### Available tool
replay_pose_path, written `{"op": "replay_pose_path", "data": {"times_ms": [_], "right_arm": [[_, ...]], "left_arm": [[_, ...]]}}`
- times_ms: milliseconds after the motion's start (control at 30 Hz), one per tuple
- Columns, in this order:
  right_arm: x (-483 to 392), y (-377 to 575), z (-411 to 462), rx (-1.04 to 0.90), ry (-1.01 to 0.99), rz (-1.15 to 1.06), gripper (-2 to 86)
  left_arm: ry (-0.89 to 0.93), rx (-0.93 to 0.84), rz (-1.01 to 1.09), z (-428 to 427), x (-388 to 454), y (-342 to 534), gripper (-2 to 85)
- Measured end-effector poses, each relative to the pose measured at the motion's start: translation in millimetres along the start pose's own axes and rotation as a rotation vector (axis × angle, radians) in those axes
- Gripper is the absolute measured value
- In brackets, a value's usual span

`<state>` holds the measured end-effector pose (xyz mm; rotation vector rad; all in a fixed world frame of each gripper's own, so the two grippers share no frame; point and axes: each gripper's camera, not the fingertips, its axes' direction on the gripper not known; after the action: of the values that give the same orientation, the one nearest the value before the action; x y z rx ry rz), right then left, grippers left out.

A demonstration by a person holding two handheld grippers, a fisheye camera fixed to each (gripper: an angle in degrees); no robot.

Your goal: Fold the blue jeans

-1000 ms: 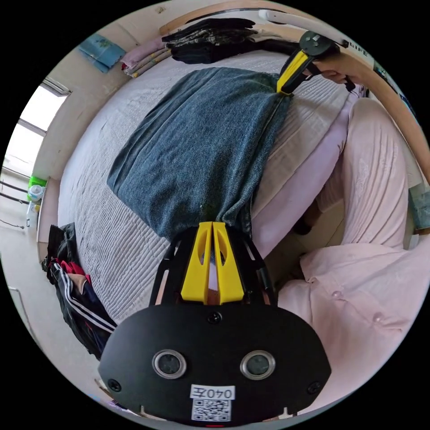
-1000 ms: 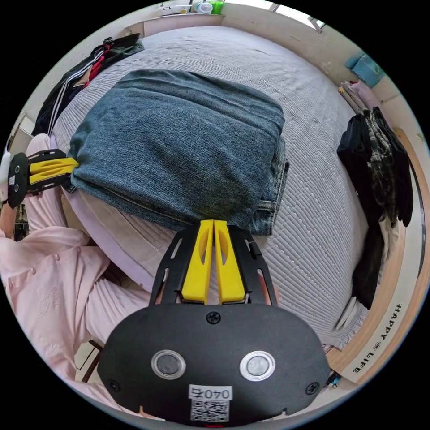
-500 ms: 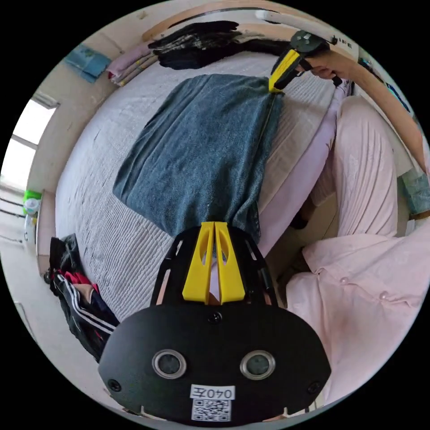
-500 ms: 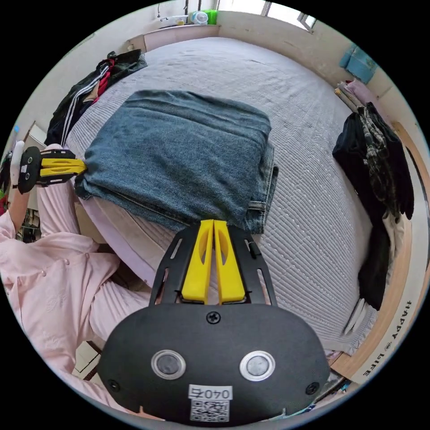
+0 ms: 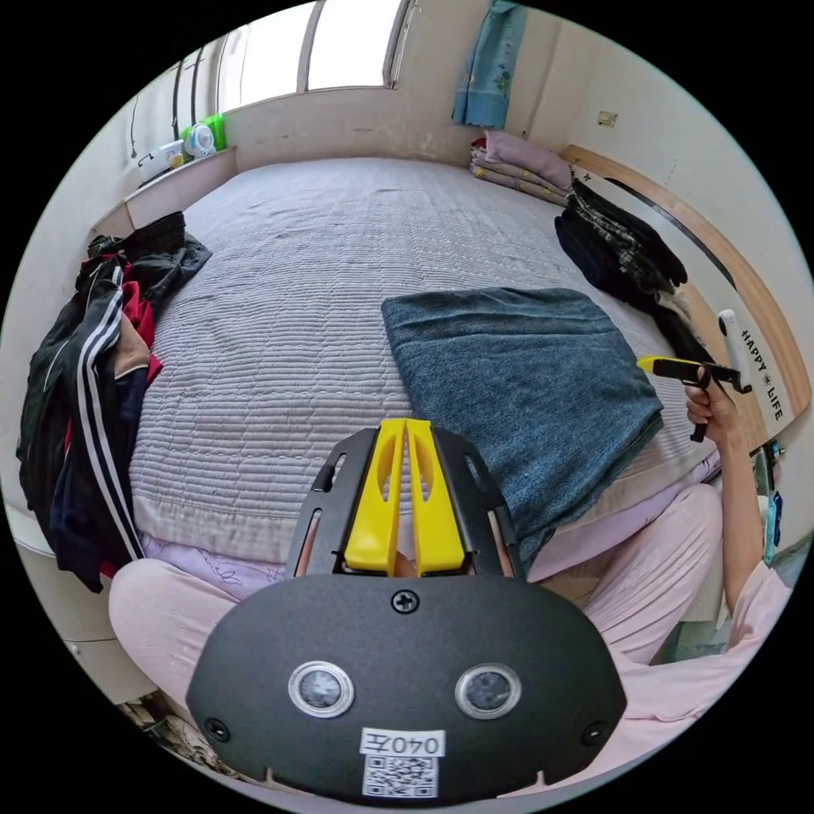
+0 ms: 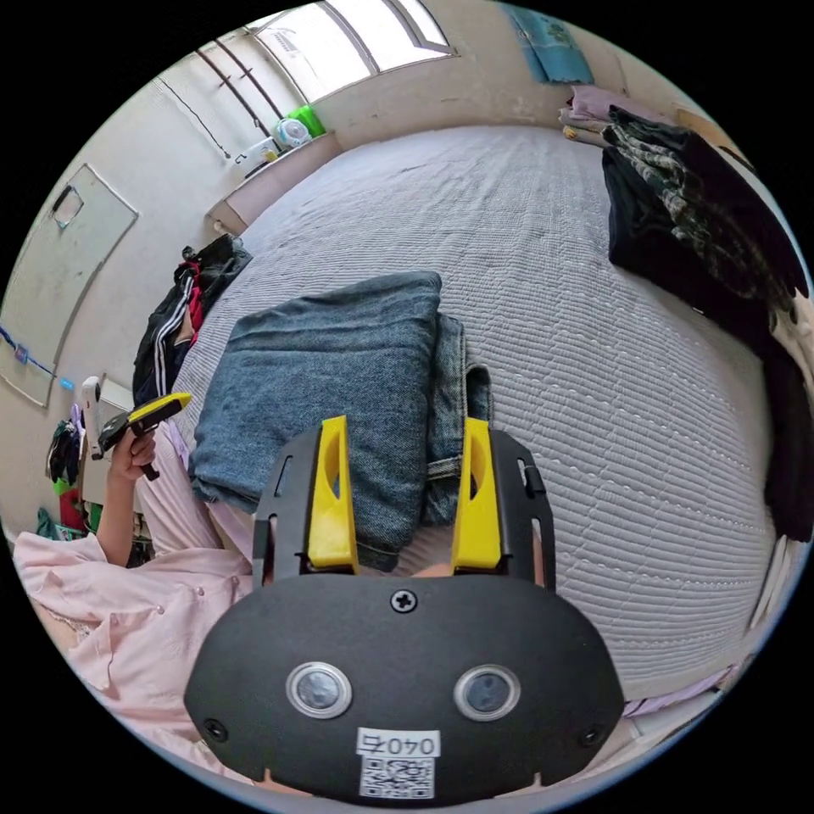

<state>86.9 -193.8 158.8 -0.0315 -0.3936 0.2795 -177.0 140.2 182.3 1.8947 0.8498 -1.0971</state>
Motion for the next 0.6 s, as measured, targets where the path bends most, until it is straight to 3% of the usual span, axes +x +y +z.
{"op": "replay_pose_path", "data": {"times_ms": [133,300,600], "right_arm": [[7.4,-8.2,19.9,-0.056,0.150,-0.035,23.6],[53.2,-14.7,35.2,-0.113,-0.008,0.032,26.6],[69.2,-13.1,43.0,-0.090,-0.074,0.000,18.5]], "left_arm": [[0.016,-0.032,0.002,12.1,-12.1,-0.7,-1.4],[0.055,-0.047,-0.048,22.6,-45.3,-1.8,-1.3],[0.109,-0.050,-0.054,30.8,-93.7,-7.9,0.7]]}}
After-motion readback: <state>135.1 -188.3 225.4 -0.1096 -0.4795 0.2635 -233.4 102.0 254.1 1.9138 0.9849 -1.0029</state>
